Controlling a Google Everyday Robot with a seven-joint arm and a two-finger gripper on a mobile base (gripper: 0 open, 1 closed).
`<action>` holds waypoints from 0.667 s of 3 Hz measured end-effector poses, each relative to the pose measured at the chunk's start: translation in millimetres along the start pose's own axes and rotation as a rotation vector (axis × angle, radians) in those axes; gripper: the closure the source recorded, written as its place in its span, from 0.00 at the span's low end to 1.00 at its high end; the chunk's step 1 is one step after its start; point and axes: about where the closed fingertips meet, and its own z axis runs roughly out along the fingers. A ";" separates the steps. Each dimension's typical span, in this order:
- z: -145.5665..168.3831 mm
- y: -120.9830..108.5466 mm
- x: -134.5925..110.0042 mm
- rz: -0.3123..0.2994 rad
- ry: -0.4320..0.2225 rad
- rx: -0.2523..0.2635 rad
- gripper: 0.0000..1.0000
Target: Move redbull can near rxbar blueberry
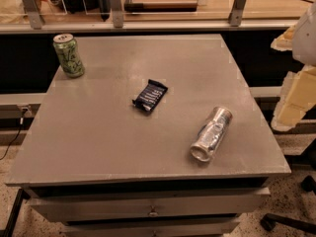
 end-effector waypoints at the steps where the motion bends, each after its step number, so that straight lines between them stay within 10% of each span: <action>1: 0.3 -0.7 -1.8 -0.009 0.001 0.012 0.00; 2: 12.7 0.9 -13.8 -0.100 0.010 0.035 0.00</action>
Offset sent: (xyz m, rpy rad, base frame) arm 0.0171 0.0405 -0.0397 -0.1256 -0.0763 0.2658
